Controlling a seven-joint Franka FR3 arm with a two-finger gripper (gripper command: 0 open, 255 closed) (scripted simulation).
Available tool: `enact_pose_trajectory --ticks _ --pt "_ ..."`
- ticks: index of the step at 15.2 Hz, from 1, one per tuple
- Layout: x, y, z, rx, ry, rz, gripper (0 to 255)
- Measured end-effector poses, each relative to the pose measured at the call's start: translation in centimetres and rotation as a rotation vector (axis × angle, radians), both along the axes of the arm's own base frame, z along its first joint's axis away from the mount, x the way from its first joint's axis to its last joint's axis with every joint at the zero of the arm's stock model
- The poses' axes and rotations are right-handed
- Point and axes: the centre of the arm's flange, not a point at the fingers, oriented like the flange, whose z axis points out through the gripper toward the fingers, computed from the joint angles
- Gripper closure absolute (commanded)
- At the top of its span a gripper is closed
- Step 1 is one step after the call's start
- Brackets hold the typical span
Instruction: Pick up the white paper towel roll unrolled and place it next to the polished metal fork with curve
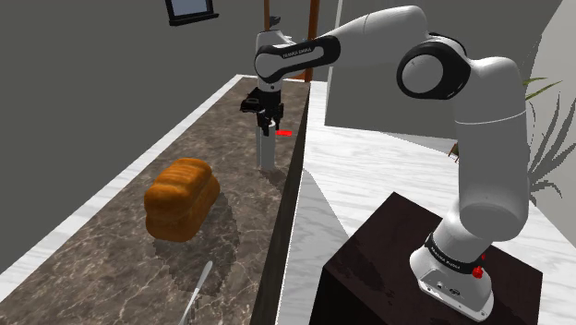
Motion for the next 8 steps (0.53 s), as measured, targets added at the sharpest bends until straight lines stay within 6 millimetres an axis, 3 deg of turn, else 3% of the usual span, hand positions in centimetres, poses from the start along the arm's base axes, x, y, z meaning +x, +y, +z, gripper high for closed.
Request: enact_pose_trajectory --ticks 1,4,8 --pt "0.0 0.0 0.2 0.0 0.0 0.0 0" --pt "0.3 0.3 0.6 -0.005 -0.013 0.03 0" --pt "1.5 1.9 3.7 -0.042 -0.099 0.233 0"
